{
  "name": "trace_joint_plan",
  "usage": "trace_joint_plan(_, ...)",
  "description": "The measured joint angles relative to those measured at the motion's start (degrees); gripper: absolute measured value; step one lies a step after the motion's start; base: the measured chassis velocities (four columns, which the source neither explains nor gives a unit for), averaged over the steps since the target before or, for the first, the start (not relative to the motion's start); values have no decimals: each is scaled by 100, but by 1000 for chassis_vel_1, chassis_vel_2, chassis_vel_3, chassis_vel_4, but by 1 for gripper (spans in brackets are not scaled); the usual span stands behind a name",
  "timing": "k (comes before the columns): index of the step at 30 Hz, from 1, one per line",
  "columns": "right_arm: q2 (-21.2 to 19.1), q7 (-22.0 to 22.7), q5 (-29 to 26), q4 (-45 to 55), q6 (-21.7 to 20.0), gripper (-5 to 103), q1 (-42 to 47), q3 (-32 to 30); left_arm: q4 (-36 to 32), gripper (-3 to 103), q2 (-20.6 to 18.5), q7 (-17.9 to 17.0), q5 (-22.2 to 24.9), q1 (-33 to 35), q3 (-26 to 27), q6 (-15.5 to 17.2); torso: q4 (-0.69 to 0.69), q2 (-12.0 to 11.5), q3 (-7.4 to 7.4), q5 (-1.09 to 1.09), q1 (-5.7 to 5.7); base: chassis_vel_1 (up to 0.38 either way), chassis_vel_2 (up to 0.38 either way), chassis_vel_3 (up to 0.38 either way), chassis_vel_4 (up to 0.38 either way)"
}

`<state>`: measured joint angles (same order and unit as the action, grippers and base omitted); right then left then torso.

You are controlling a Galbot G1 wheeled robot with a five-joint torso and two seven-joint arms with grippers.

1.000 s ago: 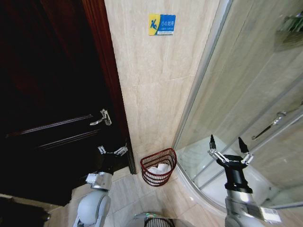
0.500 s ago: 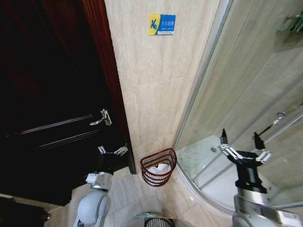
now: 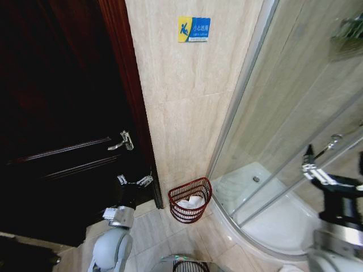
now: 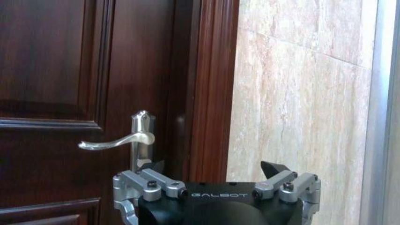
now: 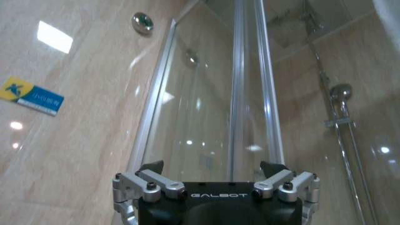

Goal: Discard the used towel into the hamper.

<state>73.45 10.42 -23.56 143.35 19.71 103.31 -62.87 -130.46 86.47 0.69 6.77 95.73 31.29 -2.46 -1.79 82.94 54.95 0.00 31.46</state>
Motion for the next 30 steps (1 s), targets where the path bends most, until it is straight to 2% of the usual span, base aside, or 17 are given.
trace_joint_plan(5, -263, -169, -267, -1, 39, 100, -182, -345, 2, 100, 0, 0, 0, 0, 0, 0, 0, 0, 0, 0, 0, 0, 0, 0, 0)
trace_joint_plan(9, -156, -311, -282, -2, 239, 100, -163, -359, 3, 100, 0, 0, 0, 0, 0, 0, 0, 0, 0, 0, 0, 0, 0, 0, 0)
trace_joint_plan(13, -32, -231, -220, -3, 333, 100, -99, -534, 4, 100, 0, 0, 0, 0, 0, 0, 1, 0, 0, 0, 0, 0, 0, 0, 0)
trace_joint_plan(21, -56, -246, -481, -5, 458, 100, -50, -1008, 4, 100, 0, 0, 0, 0, 0, 0, 0, 0, 0, 0, 0, 0, 0, 0, 0)
trace_joint_plan(30, -83, -307, -540, -9, 531, 100, -52, -1057, 4, 100, 0, 0, 0, 0, 0, 0, 2, 0, 0, 0, 0, 0, 0, 0, 0)
